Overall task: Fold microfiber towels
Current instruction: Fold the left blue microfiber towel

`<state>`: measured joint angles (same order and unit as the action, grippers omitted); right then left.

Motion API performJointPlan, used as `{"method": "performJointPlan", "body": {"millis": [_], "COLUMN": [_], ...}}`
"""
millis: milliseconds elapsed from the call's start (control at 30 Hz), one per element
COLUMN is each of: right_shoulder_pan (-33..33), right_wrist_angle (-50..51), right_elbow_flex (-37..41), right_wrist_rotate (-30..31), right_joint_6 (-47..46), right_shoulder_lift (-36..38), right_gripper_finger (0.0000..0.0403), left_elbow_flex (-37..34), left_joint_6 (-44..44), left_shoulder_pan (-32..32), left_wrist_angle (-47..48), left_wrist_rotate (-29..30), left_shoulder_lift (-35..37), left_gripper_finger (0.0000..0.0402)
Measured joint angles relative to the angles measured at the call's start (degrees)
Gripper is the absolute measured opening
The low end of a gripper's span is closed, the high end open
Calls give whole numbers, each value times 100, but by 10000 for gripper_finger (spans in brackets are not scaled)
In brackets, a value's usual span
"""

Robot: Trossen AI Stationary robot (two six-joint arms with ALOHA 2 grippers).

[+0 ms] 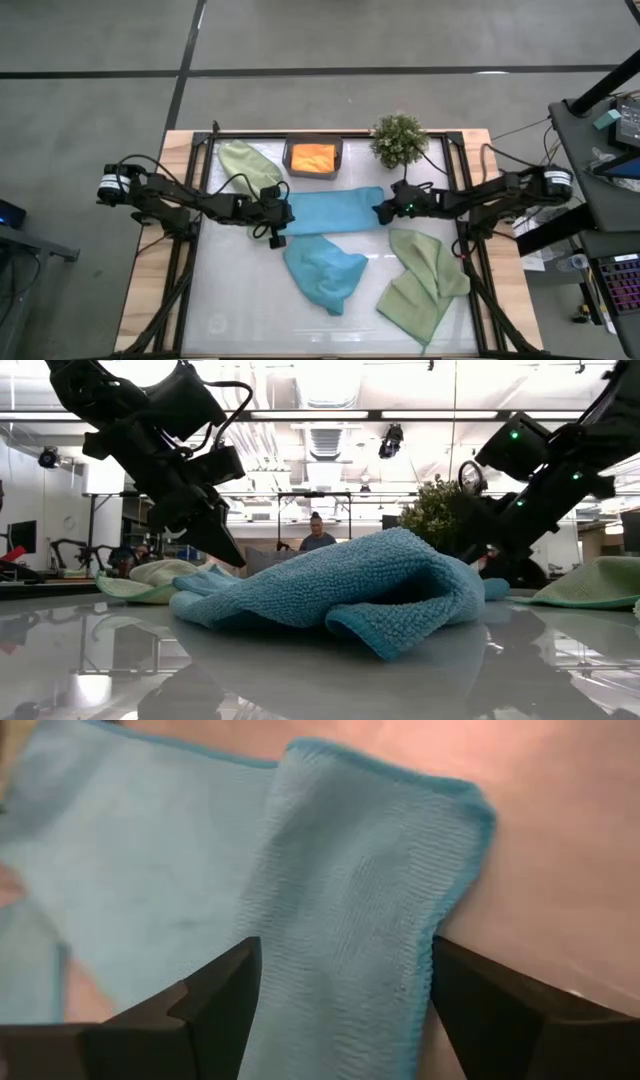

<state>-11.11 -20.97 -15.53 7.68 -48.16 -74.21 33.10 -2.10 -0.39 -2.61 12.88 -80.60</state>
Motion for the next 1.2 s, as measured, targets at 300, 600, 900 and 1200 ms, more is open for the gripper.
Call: {"method": "performJointPlan", "body": {"millis": [300,600,900,1200], "right_shoulder_pan": [-2,0,2,14], "right_wrist_angle": [-487,-340,-400,689], "right_elbow_flex": [-66,-46,-46,-206], "right_wrist_rotate": [-277,-386,-359,-290], "right_joint_6": [57,36,123,319], "right_shoulder_lift": [-422,-98,14,661], "right_gripper_finger": [262,169,22,13], "left_elbow_flex": [0,0,0,23], "left_joint_6": [0,-3,-3,101], "left_shoulder_pan": [0,0,-2,0], "left_wrist_angle": [2,2,4,10], "left_wrist_rotate": [0,0,0,-11], "left_shoulder_lift": [0,0,0,4], "left_gripper_finger": [5,5,5,5]}}
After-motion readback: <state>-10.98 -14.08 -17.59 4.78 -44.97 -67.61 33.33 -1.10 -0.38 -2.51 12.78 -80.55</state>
